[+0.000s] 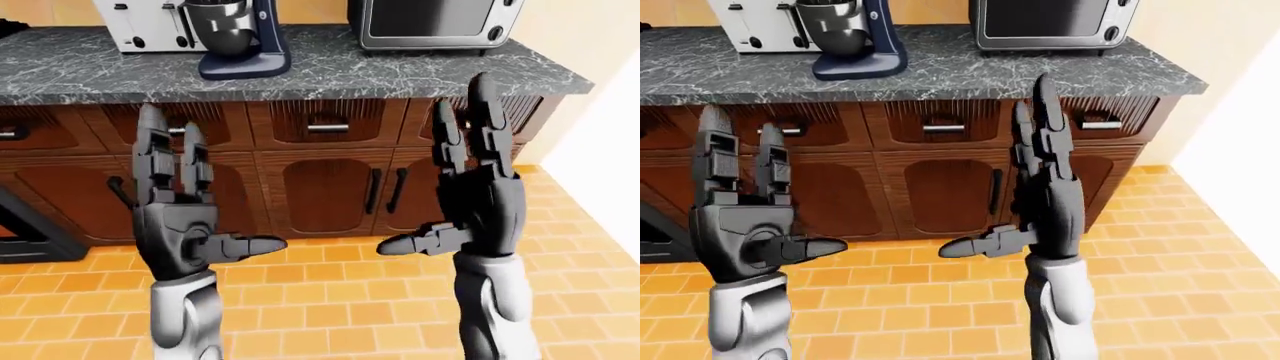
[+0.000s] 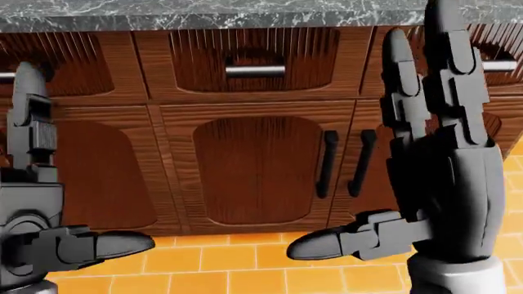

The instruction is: Open the stand mixer head.

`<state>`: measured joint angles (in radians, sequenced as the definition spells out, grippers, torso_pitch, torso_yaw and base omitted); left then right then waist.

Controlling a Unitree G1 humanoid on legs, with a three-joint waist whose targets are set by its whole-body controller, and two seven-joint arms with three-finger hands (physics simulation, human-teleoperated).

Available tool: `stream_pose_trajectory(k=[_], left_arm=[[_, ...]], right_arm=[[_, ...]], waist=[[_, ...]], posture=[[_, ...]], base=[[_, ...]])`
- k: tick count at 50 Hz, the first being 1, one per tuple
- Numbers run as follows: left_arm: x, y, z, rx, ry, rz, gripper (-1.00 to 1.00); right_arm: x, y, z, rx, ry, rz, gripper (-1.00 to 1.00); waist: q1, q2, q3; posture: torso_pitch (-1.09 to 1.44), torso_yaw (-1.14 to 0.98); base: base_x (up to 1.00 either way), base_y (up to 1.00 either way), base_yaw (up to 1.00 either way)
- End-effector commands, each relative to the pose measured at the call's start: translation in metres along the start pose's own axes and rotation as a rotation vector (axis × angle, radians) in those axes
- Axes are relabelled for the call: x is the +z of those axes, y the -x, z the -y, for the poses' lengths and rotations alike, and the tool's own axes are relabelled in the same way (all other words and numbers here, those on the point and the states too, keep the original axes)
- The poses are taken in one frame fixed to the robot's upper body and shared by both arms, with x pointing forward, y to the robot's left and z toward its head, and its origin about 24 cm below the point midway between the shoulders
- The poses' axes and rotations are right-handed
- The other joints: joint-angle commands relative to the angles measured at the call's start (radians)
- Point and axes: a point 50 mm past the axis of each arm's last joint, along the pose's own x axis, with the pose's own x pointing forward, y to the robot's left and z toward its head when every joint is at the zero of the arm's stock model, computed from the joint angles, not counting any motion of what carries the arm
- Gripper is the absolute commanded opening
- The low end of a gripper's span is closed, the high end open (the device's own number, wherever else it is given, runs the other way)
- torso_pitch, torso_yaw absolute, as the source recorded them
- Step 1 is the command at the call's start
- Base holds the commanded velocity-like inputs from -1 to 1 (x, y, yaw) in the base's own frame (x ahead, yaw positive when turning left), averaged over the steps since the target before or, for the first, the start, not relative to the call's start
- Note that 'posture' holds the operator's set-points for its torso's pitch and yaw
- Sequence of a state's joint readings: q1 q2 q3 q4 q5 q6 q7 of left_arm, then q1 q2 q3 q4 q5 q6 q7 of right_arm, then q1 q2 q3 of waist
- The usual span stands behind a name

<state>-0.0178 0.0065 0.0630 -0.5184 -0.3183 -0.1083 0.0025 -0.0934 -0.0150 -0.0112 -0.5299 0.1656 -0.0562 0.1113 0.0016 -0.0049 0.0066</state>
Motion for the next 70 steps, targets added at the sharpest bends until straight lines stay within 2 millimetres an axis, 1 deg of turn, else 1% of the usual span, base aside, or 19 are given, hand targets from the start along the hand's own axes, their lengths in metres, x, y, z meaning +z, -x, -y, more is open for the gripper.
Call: stream_pose_trajectory(k=[1,11,28,30,33,37,40,43,44,48,51,54,56,57,59,63,64,68,70], left_arm=[[0.023,-0.009,0.006,0.001,0.063,0.073,1.00],[0.073,-0.026,0.007,0.044,0.195,0.230,1.00],[0.088,-0.025,0.007,0.041,0.207,0.285,1.00],[0.088,-0.025,0.007,0.041,0.207,0.286,1.00],[0.088,-0.025,0.007,0.043,0.206,0.286,1.00],[0.086,-0.025,0.006,0.046,0.202,0.282,1.00],[0.084,-0.025,0.005,0.050,0.192,0.283,1.00],[0.085,-0.025,0.006,0.049,0.197,0.282,1.00],[0.085,-0.025,0.006,0.049,0.197,0.281,1.00],[0.085,-0.026,0.005,0.047,0.193,0.284,1.00],[0.084,-0.027,0.006,0.046,0.192,0.282,1.00],[0.083,-0.027,0.006,0.046,0.192,0.282,1.00],[0.083,-0.027,0.006,0.047,0.193,0.281,1.00],[0.082,-0.027,0.005,0.049,0.191,0.280,1.00],[0.082,-0.027,0.004,0.051,0.190,0.281,1.00],[0.082,-0.027,0.004,0.053,0.188,0.281,1.00],[0.082,-0.027,0.004,0.053,0.187,0.281,1.00],[0.082,-0.026,0.004,0.053,0.187,0.282,1.00],[0.082,-0.026,0.004,0.053,0.187,0.282,1.00]], right_arm=[[0.026,-0.010,-0.005,0.013,-0.049,0.075,1.00],[0.094,-0.034,-0.018,0.028,-0.171,0.237,1.00],[0.095,-0.032,-0.021,0.051,-0.159,0.242,1.00],[0.092,-0.030,-0.023,0.071,-0.138,0.232,1.00],[0.093,-0.030,-0.022,0.057,-0.162,0.236,1.00],[0.092,-0.030,-0.023,0.069,-0.136,0.230,1.00],[0.091,-0.030,-0.023,0.072,-0.139,0.226,1.00],[0.091,-0.029,-0.024,0.079,-0.130,0.229,1.00],[0.091,-0.029,-0.024,0.082,-0.128,0.226,1.00],[0.090,-0.030,-0.023,0.073,-0.142,0.227,1.00],[0.090,-0.031,-0.023,0.079,-0.133,0.231,1.00],[0.089,-0.031,-0.022,0.075,-0.137,0.224,1.00],[0.089,-0.031,-0.023,0.079,-0.139,0.225,1.00],[0.089,-0.031,-0.023,0.079,-0.138,0.227,1.00],[0.090,-0.031,-0.023,0.080,-0.134,0.232,1.00],[0.089,-0.030,-0.023,0.080,-0.145,0.226,1.00],[0.089,-0.031,-0.022,0.068,-0.158,0.226,1.00],[0.089,-0.030,-0.023,0.079,-0.137,0.223,1.00],[0.089,-0.030,-0.023,0.076,-0.150,0.225,1.00]], waist=[[0.000,0.000,-0.018],[0.001,0.007,-0.004],[-0.003,0.014,0.002],[-0.002,-0.041,0.020],[-0.013,-0.057,0.020],[-0.023,0.053,0.040],[-0.017,-0.006,0.018],[-0.024,0.125,0.043],[-0.026,0.108,0.019],[-0.006,-0.007,0.052],[-0.006,0.052,0.016],[0.009,-0.017,0.060],[0.008,-0.050,0.043],[0.000,0.009,0.049],[-0.008,0.048,0.037],[-0.012,-0.051,0.027],[-0.014,-0.032,0.069],[-0.032,0.095,0.029],[-0.010,0.017,0.056]], posture=[[0.00,0.00],[0.00,0.00],[0.00,0.00],[0.00,0.00],[0.00,0.00],[0.00,0.00],[0.00,0.00],[0.00,0.00],[0.00,0.00],[0.00,0.00],[0.00,0.00],[0.00,0.00],[0.00,0.00],[0.00,0.00],[0.00,0.00],[0.00,0.00],[0.00,0.00],[0.00,0.00],[0.00,0.00]], base=[[0.00,0.00,0.00],[0.00,0.00,0.00],[0.00,0.03,0.00],[0.00,1.00,0.00],[0.00,0.56,0.00],[0.00,0.38,0.00],[0.00,0.79,0.00],[0.00,0.00,0.00],[0.00,0.53,0.00],[0.00,0.65,0.00],[0.00,0.26,0.00],[0.00,1.00,0.00],[0.00,0.24,0.00],[0.00,0.14,0.00],[0.00,0.31,0.00],[0.00,1.00,0.00],[0.00,0.00,0.00],[0.00,0.24,0.00],[0.00,1.00,0.00]])
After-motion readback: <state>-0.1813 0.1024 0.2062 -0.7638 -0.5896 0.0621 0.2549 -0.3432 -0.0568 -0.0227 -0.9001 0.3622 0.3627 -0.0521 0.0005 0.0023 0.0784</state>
